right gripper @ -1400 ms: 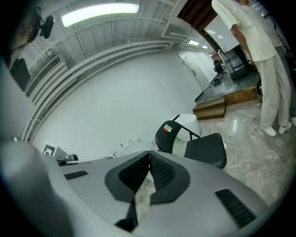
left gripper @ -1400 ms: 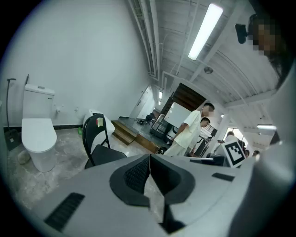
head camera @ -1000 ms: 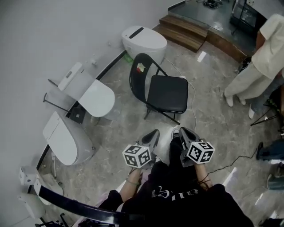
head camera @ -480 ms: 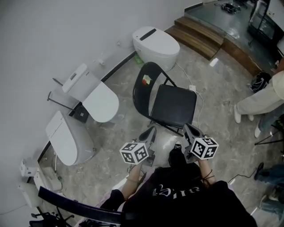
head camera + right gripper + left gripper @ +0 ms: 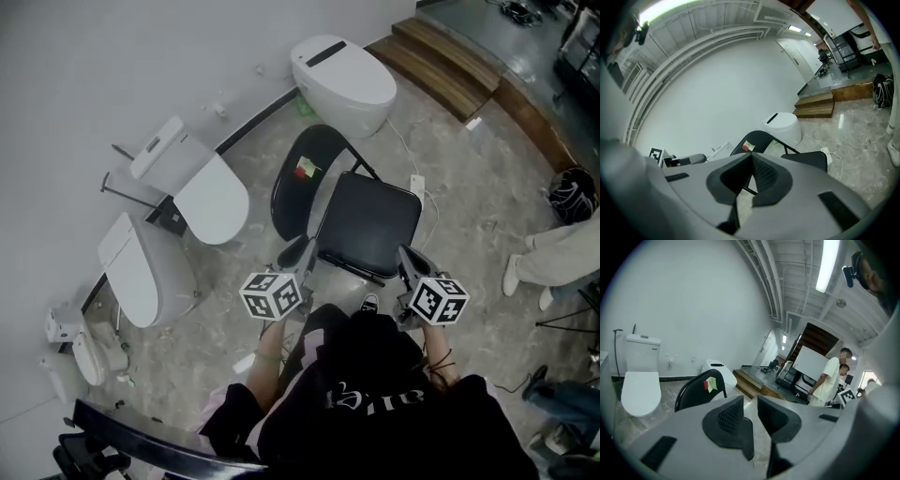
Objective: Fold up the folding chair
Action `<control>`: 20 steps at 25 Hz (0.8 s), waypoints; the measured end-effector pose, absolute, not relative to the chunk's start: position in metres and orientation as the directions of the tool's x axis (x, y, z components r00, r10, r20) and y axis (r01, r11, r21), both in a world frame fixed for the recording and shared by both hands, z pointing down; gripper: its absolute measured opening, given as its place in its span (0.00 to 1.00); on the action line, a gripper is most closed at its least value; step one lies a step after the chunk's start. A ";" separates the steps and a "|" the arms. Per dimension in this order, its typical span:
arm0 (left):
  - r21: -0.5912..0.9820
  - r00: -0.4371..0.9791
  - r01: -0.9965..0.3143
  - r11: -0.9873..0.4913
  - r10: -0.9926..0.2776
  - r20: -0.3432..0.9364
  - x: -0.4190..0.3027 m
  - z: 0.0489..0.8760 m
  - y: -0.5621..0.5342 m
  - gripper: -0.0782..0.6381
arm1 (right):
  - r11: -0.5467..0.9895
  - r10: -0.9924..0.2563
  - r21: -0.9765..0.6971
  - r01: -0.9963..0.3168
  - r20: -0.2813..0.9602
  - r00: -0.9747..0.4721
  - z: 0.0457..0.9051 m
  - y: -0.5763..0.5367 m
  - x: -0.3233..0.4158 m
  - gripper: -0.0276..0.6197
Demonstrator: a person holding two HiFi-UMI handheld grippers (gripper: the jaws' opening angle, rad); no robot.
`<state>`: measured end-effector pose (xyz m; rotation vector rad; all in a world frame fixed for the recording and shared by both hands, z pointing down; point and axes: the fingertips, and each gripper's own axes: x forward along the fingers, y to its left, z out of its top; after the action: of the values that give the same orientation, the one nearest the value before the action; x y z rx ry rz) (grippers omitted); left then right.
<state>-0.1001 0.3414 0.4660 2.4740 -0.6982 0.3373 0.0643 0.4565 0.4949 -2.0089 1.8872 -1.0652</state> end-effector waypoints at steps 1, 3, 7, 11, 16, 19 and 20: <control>0.420 0.829 -0.549 -0.723 -0.404 0.387 -0.099 0.468 0.332 0.24 | -0.179 -0.926 -0.590 -0.788 0.371 -0.067 0.498 0.454 0.066 0.06; 0.385 0.816 -0.556 -0.736 -0.395 0.423 -0.097 0.473 0.311 0.29 | -0.198 -0.923 -0.601 -0.774 0.380 -0.059 0.505 0.449 0.070 0.06; 0.277 0.768 -0.572 -0.772 -0.386 0.511 -0.098 0.487 0.256 0.32 | -0.249 -0.917 -0.623 -0.741 0.397 -0.025 0.517 0.439 0.079 0.06; 0.211 0.721 -0.565 -0.798 -0.353 0.597 -0.091 0.511 0.191 0.42 | -0.320 -0.907 -0.626 -0.711 0.419 0.039 0.525 0.422 0.097 0.06; 0.169 0.648 -0.544 -0.822 -0.283 0.707 -0.083 0.552 0.116 0.44 | -0.411 -0.887 -0.630 -0.659 0.443 0.130 0.535 0.397 0.114 0.06; 0.216 0.630 -0.515 -0.830 -0.195 0.752 -0.075 0.588 0.088 0.46 | -0.459 -0.870 -0.634 -0.622 0.464 0.168 0.550 0.380 0.122 0.06; 0.233 0.624 -0.502 -0.833 -0.163 0.764 -0.072 0.600 0.082 0.46 | -0.474 -0.863 -0.635 -0.610 0.473 0.178 0.556 0.375 0.124 0.06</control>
<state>-0.0720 0.0821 0.6003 2.4214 -0.5264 1.0784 0.1236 0.3751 0.5555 -2.1573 1.4037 -1.1873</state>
